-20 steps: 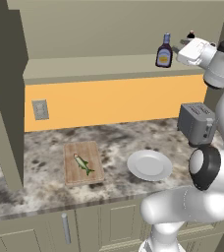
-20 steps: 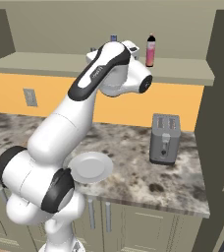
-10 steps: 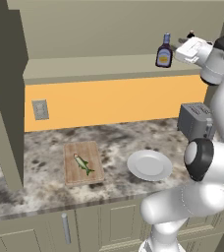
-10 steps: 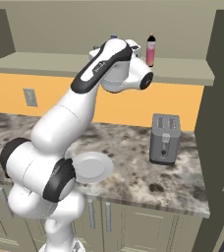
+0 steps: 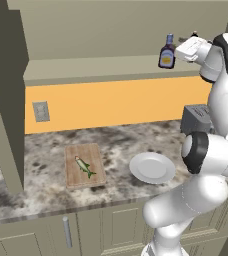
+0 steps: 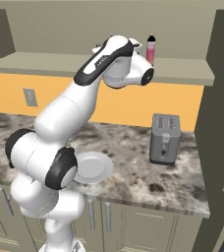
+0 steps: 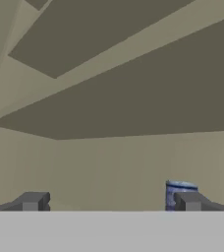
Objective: Pick the fish from the plate and place it on the cutting board. Then pick the condiment bottle from the cabinet and place it next to the cutting board.
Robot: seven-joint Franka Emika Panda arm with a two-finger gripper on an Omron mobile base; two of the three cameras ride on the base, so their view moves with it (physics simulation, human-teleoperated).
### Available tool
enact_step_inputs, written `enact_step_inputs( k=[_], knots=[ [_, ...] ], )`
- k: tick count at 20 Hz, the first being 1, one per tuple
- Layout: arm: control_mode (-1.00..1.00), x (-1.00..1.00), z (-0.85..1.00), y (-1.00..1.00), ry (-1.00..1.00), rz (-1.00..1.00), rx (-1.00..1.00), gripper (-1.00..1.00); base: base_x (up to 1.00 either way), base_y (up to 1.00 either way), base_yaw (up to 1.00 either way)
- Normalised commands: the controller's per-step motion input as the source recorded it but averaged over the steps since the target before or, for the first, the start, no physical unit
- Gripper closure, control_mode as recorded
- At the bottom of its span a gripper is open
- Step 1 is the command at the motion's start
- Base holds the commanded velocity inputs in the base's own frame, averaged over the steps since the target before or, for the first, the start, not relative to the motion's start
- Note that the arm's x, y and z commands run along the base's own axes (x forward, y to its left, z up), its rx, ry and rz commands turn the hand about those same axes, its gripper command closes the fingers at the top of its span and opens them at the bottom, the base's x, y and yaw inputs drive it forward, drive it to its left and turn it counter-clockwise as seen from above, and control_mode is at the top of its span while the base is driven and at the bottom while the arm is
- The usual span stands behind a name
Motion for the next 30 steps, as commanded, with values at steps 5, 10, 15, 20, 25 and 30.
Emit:
enact_step_inputs(
  k=[5, 10, 15, 20, 25, 30],
  knots=[
    [-1.0, 0.27, 0.0, -0.01, 0.02, -0.01, 0.0, -1.0, 0.0, 0.0, 0.0],
    [-1.0, 0.26, 0.0, -0.05, 0.02, -0.01, 0.0, -1.0, 0.0, 0.0, 0.0],
    [-1.0, 0.26, 0.0, -0.08, 0.01, 0.0, 0.0, -1.0, 0.0, 0.0, 0.0],
    [-1.0, 0.24, -0.03, -0.07, 0.01, 0.0, 0.0, -1.0, 0.0, 0.0, 0.0],
    [-1.0, 0.2, -0.04, -0.03, 0.01, 0.0, 0.0, -1.0, 0.0, 0.0, 0.0],
    [-1.0, 0.17, 0.0, -0.02, 0.0, 0.0, 0.0, -1.0, 0.0, 0.0, 0.0]
  ],
)
